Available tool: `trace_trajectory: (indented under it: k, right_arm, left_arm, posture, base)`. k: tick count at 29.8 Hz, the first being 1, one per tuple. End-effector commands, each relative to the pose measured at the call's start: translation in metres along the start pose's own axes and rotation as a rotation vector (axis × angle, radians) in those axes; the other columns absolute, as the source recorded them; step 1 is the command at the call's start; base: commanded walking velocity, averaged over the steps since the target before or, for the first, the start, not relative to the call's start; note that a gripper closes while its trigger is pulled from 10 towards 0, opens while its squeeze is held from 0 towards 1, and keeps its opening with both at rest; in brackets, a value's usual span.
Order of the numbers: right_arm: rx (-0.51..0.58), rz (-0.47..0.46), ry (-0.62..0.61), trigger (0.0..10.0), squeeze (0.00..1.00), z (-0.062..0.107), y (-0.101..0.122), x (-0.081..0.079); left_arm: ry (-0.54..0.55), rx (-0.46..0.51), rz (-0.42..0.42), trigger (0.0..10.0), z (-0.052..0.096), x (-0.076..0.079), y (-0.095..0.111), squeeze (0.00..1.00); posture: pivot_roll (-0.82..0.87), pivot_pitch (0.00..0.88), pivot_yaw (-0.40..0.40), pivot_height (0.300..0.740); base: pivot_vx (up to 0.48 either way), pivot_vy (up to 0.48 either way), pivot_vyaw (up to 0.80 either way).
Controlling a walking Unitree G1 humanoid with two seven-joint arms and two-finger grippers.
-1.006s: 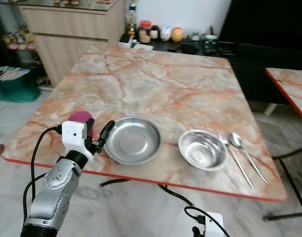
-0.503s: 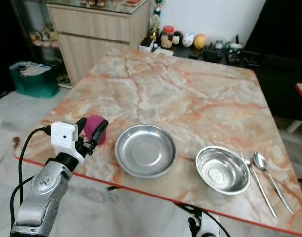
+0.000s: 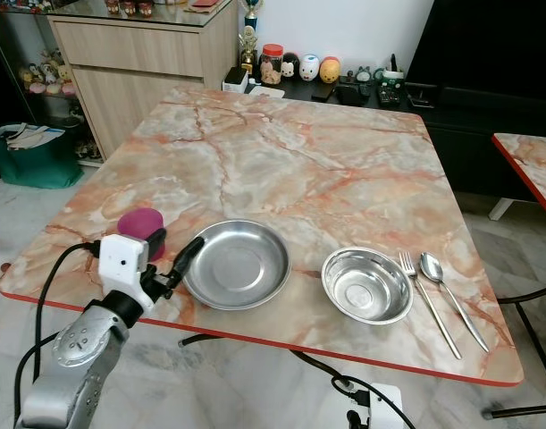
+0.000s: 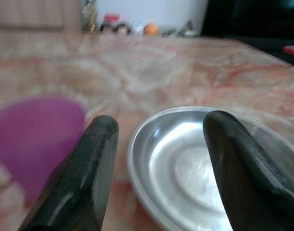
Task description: Setting the table
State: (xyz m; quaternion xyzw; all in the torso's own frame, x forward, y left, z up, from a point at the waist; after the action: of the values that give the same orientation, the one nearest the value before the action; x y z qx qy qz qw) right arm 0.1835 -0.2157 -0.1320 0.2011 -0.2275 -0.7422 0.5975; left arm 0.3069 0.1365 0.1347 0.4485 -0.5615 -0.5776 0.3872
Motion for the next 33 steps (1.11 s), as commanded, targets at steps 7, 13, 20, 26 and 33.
trace_trajectory:
  k: [7,13,20,26,33]
  right_arm:
    - [-0.021,-0.02,-0.038,10.0,0.0,0.0,-0.002,0.006]
    - [-0.015,-0.035,-0.033,10.0,0.0,0.0,-0.001,0.005]
    - [-0.003,0.008,-0.006,10.0,0.0,0.0,0.002,0.002]
    - [0.002,0.065,-0.041,10.0,0.0,0.0,0.003,0.005]
    - [-0.003,0.051,-0.077,10.0,0.0,0.0,0.0,0.008]
  left_arm:
    - [0.001,-0.138,0.188,10.0,0.001,0.0,-0.011,0.0]
    - [0.06,-0.154,0.251,10.0,-0.012,-0.008,-0.013,0.0]
    - [0.069,-0.149,0.244,10.0,-0.014,-0.01,-0.012,0.0]
    - [0.068,-0.174,0.241,10.0,-0.015,-0.01,-0.019,0.0]
    - [0.059,-0.168,0.257,10.0,-0.019,-0.009,-0.017,0.0]
  posture:
    - [0.17,0.0,-0.063,0.74]
    - [0.16,0.0,-0.062,0.74]
    - [0.15,0.0,-0.062,0.74]
    - [0.14,0.0,-0.054,0.74]
    - [0.13,0.0,-0.051,0.74]
  base:
    - [0.0,0.0,0.0]
    - [0.0,0.0,0.0]
    - [0.0,0.0,0.0]
    - [0.0,0.0,0.0]
    - [0.0,0.0,0.0]
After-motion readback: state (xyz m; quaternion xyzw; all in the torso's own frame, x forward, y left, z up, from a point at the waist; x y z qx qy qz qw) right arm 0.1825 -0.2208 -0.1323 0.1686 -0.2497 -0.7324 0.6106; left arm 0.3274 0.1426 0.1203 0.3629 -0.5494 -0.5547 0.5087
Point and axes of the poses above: a point about 5 cm out from each wrist's last joint towards the gripper, its own z axis pointing back from the gripper into the wrist, its own y axis along the axis of the wrist's last joint, x = y × z, the point moved 5 cm from there along -z, pointing out of the wrist towards the gripper, and after that the axes turned 5 degrees about -z, right-handed, at the moved point
